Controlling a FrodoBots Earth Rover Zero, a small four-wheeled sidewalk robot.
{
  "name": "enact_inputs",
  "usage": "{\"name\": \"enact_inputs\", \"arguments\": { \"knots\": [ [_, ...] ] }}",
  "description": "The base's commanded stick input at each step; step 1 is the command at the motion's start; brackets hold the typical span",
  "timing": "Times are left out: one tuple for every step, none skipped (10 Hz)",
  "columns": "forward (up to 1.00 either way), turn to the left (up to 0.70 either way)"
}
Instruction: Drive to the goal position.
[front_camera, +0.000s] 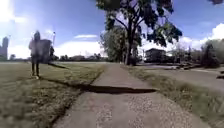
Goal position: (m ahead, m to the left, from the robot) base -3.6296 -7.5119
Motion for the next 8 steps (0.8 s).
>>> {"name": "enact_inputs", "arguments": {
  "knots": [
    [1.00, 0.00],
    [1.00, 0.00],
    [1.00, 0.00],
    [1.00, 0.00],
    [1.00, 0.00],
    [1.00, 0.00],
    [1.00, 0.00],
    [1.00, 0.07]
  ]
}}
